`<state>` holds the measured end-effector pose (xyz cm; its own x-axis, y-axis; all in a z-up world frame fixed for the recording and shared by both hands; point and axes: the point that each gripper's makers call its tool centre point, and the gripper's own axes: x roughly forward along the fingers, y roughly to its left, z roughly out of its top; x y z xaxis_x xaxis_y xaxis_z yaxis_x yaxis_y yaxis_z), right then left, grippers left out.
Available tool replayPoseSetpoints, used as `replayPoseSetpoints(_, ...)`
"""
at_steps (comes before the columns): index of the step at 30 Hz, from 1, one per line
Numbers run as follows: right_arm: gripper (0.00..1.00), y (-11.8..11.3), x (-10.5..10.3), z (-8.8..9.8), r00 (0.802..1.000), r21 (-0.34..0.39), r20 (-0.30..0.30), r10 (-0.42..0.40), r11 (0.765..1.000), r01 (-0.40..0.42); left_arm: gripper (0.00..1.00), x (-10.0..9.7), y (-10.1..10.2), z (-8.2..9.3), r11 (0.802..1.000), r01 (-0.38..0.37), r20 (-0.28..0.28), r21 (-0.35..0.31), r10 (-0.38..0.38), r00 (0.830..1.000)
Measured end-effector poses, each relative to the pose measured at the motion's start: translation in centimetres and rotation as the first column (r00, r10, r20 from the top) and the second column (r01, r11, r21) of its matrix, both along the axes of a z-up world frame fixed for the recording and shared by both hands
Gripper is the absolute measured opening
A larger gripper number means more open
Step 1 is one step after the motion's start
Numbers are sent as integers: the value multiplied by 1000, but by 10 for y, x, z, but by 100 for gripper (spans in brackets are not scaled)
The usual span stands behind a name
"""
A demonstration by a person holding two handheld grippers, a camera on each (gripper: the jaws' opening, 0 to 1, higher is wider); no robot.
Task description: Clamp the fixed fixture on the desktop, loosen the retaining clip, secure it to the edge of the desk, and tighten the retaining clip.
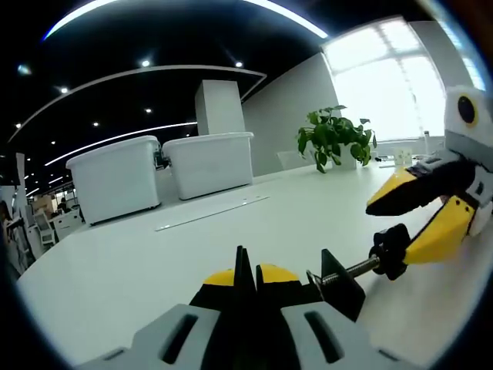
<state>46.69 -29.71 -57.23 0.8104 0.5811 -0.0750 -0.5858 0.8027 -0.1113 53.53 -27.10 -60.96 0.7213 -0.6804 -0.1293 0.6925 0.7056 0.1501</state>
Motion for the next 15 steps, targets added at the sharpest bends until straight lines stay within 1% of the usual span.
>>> replayPoseSetpoints(1,22,-2,2,-3,999,43,-44,-6,999,7,7,0,0,0,1000,0,0,0,0,1000)
replayPoseSetpoints(2,23,-5,4,-6,997,57,-70,-20,998,25,7,0,0,0,1000,0,0,0,0,1000)
replayPoseSetpoints(3,23,-8,6,-4,996,94,-86,-28,995,36,7,0,0,0,1000,0,0,0,0,1000)
replayPoseSetpoints(4,22,-13,8,-3,994,114,-95,-47,992,58,7,-1,0,0,1000,1,0,0,-1,1000)
replayPoseSetpoints(5,22,-15,8,-2,993,145,-113,-45,987,61,7,-1,0,0,1000,1,1,0,-1,1000)
replayPoseSetpoints(7,22,-15,6,-4,987,181,-157,-30,982,58,7,-1,0,0,1000,3,1,0,-3,1000)
replayPoseSetpoints(12,21,-11,3,-8,986,177,-164,-16,983,46,7,-1,0,1,1000,3,1,0,-3,1000)
replayPoseSetpoints(15,19,-9,2,-9,985,187,-173,-6,982,39,7,-1,0,1,1000,3,1,0,-3,1000)
